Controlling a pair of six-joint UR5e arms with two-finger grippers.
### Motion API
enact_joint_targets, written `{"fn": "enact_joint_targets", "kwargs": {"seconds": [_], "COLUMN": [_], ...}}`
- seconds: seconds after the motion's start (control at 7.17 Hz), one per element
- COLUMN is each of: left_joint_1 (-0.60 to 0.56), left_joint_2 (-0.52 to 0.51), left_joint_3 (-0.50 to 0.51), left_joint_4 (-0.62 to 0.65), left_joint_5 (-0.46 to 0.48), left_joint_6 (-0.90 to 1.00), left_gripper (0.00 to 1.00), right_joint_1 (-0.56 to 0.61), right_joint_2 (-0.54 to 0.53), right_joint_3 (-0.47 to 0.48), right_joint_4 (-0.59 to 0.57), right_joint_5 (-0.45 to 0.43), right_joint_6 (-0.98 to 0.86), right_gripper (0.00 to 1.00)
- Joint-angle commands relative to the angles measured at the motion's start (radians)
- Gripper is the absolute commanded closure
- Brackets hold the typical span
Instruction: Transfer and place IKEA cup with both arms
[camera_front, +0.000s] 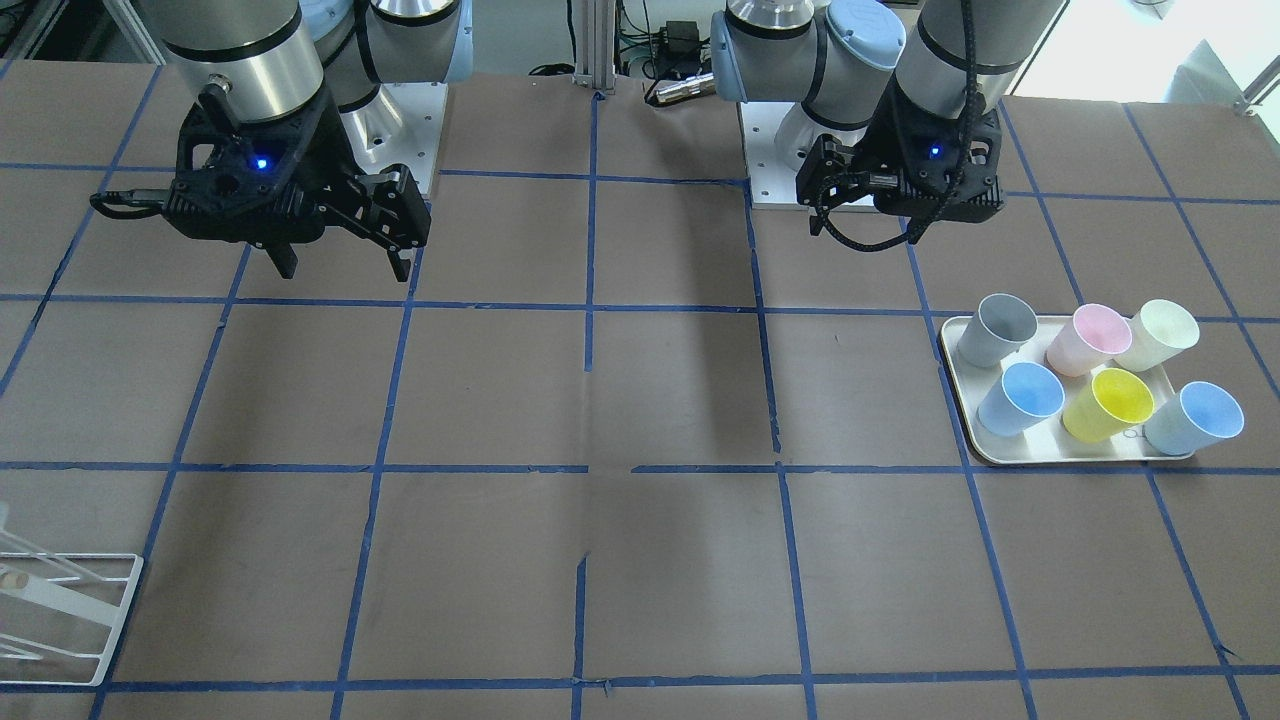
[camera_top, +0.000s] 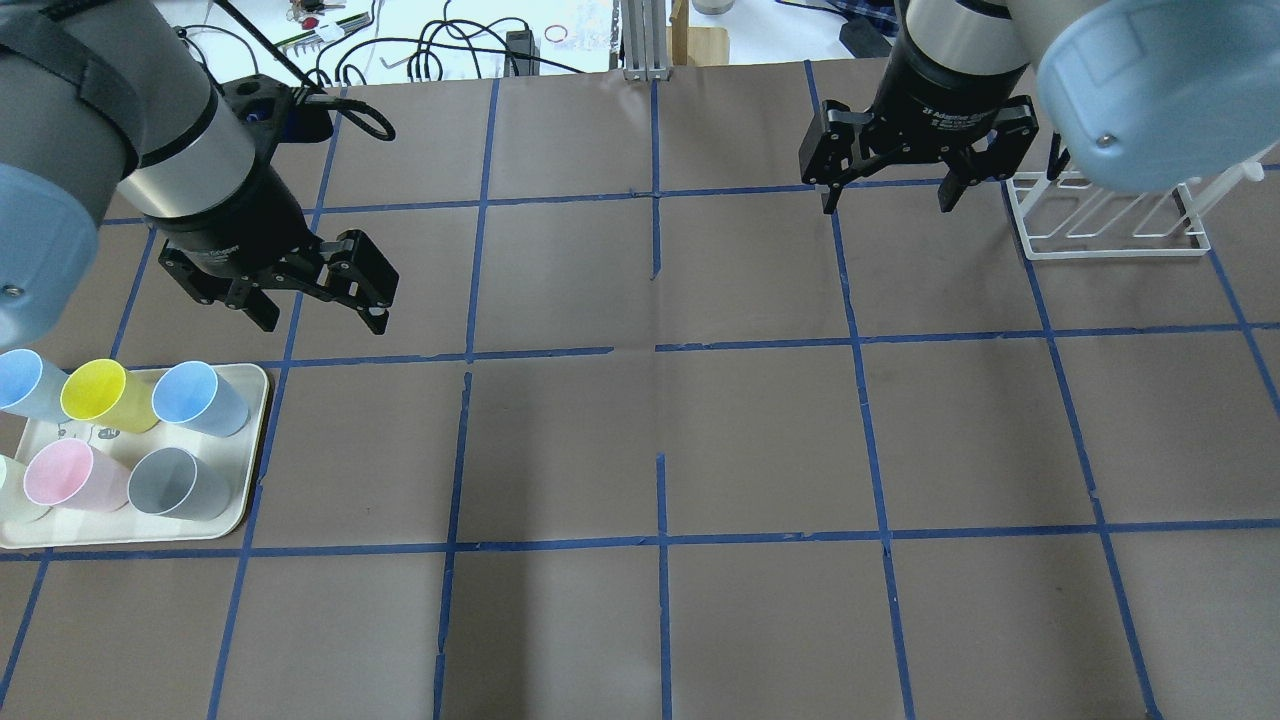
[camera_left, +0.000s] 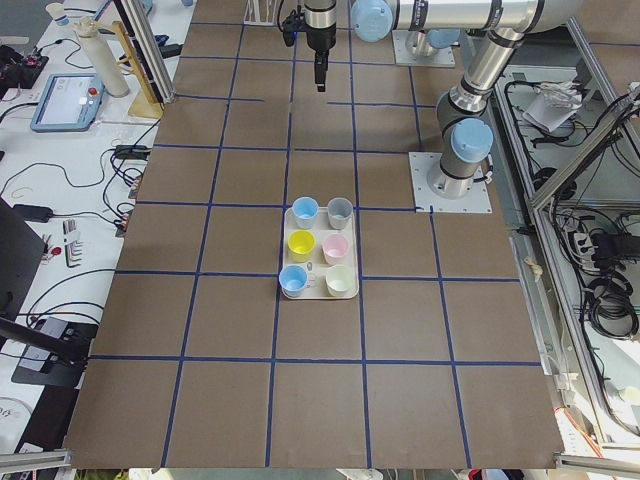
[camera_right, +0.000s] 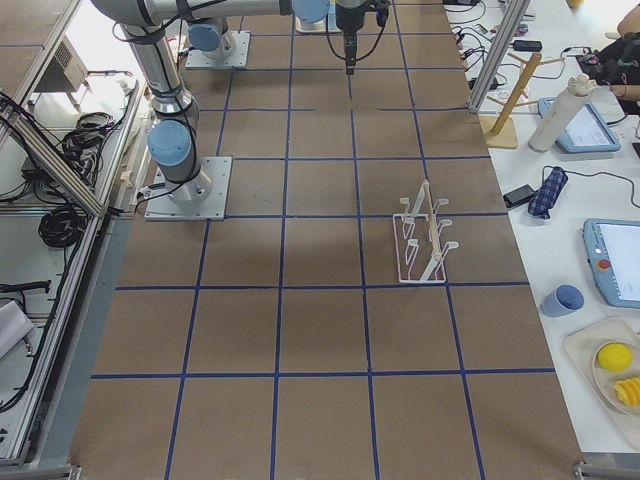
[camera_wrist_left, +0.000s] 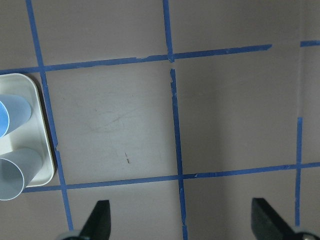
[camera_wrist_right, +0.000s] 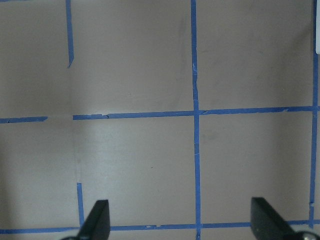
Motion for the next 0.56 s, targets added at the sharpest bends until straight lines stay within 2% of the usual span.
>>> {"fn": "enact_joint_targets", "kwargs": {"seconds": [0.0,0.42], "left_joint_1": [0.000,-0.001], "left_joint_2": [0.007,0.023], "left_joint_3": [-0.034,-0.045], "left_joint_4": [0.000,0.003], "left_joint_5": [0.000,0.030], "left_joint_6": [0.000,0.000], "left_gripper": [0.00,0.00], "right_joint_1": [-0.001,-0.001], "right_joint_2": [0.002,0.005], "right_joint_3": [0.000,0.002], "right_joint_4": [0.000,0.001], "right_joint_5": [-0.002,-0.002], "right_joint_6": [-0.001,0.000], "right_gripper": [0.00,0.00]}}
